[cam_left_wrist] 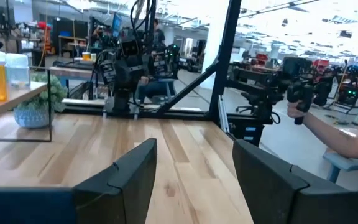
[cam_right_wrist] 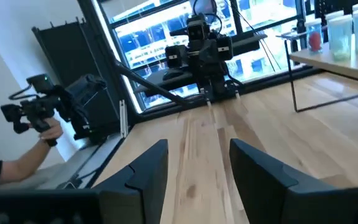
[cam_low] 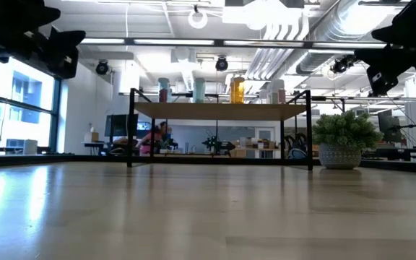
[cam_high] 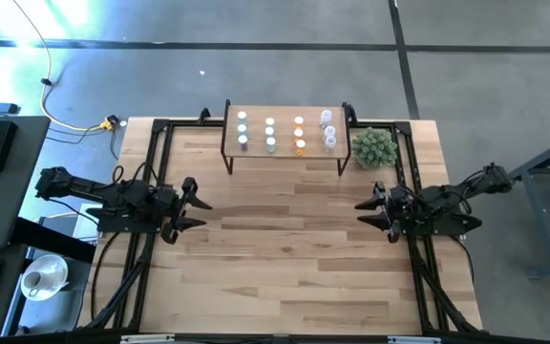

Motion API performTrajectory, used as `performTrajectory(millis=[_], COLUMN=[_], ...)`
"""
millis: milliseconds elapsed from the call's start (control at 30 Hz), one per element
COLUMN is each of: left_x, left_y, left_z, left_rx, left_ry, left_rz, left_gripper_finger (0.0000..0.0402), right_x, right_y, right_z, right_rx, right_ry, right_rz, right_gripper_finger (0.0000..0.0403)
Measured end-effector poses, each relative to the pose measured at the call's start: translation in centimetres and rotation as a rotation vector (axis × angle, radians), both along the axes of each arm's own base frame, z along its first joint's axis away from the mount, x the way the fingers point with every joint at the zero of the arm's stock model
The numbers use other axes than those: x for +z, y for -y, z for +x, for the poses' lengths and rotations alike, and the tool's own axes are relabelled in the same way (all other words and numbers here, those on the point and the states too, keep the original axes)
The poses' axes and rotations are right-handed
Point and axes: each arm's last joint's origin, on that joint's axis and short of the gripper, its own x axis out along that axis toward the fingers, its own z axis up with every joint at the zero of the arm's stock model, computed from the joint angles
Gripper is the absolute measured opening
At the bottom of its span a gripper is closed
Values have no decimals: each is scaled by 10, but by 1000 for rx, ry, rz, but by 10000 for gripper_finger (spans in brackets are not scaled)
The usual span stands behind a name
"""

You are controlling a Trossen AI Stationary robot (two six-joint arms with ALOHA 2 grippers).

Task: Pick and place medicine bottles onto shelf by color
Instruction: Return To Home Position

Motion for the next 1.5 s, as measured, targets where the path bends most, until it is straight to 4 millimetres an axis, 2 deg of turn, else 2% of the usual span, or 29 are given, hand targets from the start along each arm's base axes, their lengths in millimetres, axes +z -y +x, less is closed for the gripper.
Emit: performTrajectory(millis=[367, 567, 767, 1500], left_x=[-11, -12, -14, -14], left_y=[-1, -1, -4, -4], left_z=[-5, -6, -5, -5], left_rx=[12, 18, 120, 110], left_ry=[-100, -106, -132, -131], left_rz=[75, 115, 131, 104], left_gripper_finger=[200, 200, 200, 200], right_x=[0, -1, -1, -1], right_y=[0, 0, 0, 0], right_z=[-2, -2, -2, -1], right_rx=[5, 5, 5, 5], right_ry=[14, 8, 6, 4], right_rz=[-143, -146, -142, -140], right_gripper_finger=[163, 163, 163, 163])
